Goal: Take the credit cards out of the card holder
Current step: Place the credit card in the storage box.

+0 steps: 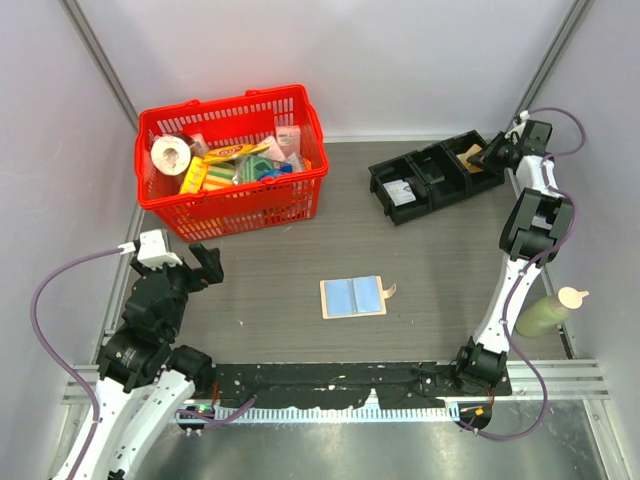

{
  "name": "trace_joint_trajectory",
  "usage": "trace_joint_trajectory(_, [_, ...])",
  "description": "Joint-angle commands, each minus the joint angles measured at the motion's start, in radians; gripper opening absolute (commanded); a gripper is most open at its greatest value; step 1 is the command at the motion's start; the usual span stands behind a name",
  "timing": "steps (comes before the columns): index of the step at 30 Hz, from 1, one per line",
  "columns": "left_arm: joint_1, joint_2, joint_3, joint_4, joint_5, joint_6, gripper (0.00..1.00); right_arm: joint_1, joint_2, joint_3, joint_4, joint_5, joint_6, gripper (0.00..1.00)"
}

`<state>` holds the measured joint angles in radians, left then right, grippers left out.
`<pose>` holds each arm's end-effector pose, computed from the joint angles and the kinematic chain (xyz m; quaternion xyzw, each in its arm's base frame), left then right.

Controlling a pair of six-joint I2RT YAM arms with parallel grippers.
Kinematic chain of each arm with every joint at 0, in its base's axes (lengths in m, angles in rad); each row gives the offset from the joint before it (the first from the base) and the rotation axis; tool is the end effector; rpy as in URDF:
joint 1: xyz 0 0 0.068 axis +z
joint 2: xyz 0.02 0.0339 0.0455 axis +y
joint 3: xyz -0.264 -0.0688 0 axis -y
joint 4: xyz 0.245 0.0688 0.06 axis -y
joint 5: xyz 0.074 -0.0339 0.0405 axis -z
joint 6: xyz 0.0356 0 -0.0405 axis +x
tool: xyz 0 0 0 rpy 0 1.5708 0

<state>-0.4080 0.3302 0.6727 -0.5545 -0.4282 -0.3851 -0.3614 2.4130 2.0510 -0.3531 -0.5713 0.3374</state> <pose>0.0838 -0.0201 0.3155 -0.1248 0.7617 -0.0847 0.6302 0.5174 -0.1750 0.1905 0.1890 0.8603 0.2516 0.4011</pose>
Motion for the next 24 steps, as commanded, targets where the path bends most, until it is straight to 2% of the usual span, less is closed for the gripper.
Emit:
trace_joint_trajectory(1, [0.011,0.009,-0.001,0.054,0.009,0.005,1.0,0.002,-0.041,0.003,0.049,-0.012,0.043,0.01])
trace_joint_trajectory(4, [0.012,0.007,-0.001,0.053,0.011,0.003,1.0,0.001,-0.06,-0.012,0.028,0.099,0.051,0.14])
trace_joint_trajectory(9, [0.014,-0.005,-0.002,0.05,0.009,-0.001,1.0,-0.002,-0.115,-0.054,0.009,0.23,0.049,0.49])
trace_joint_trajectory(11, [0.014,-0.014,-0.002,0.048,0.008,-0.005,1.0,-0.001,-0.156,-0.081,0.009,0.283,0.043,0.56])
trace_joint_trajectory(17, [0.023,-0.062,0.001,0.047,-0.023,-0.029,1.0,-0.004,-0.351,-0.199,0.025,0.432,0.035,0.68])
trace_joint_trajectory(24, [0.037,-0.181,0.01,0.05,-0.084,-0.05,1.0,-0.001,-0.78,-0.501,0.095,0.507,0.046,0.77])
